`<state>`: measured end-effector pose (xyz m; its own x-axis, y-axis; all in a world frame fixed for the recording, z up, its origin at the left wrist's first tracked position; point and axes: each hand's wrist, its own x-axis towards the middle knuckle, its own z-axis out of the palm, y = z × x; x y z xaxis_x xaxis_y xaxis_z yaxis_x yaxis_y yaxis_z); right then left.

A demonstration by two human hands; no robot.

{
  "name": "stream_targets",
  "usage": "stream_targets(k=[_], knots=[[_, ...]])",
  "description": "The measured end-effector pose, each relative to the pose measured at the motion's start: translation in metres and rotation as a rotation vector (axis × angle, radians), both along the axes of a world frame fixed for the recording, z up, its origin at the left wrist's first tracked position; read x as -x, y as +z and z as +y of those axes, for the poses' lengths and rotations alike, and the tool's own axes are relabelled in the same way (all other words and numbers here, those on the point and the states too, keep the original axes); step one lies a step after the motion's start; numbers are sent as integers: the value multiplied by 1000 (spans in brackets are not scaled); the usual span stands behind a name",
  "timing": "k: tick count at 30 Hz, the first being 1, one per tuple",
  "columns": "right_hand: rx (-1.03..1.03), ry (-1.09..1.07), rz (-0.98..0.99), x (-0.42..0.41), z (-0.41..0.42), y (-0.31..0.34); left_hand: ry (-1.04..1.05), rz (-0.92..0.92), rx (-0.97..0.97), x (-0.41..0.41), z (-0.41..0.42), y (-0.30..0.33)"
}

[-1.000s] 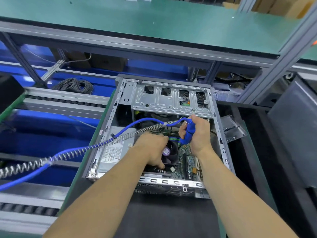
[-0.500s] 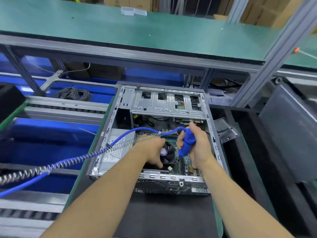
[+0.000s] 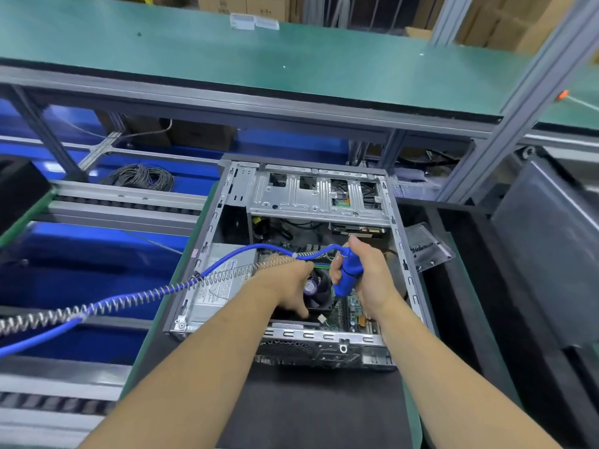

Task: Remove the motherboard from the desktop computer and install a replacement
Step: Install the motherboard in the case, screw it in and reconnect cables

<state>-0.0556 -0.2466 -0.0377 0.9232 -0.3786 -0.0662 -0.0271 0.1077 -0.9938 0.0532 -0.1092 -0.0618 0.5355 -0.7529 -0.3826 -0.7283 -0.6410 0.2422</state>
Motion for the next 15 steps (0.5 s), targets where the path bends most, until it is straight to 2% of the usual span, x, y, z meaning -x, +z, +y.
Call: stream_targets(k=[2, 5, 6, 10, 15], knots=[[49, 61, 7, 3, -2, -2, 3, 15, -12, 2, 1, 2], [156, 144, 68, 6, -2, -2, -74, -190, -31, 5, 1, 5], [155, 138, 80, 6, -2, -1, -71, -184, -23, 6, 1, 5], [89, 47, 39, 4, -3, -1, 0, 79, -3, 6, 1, 3], [79, 47, 22, 7, -4, -2, 24, 36, -3, 8, 1, 2]])
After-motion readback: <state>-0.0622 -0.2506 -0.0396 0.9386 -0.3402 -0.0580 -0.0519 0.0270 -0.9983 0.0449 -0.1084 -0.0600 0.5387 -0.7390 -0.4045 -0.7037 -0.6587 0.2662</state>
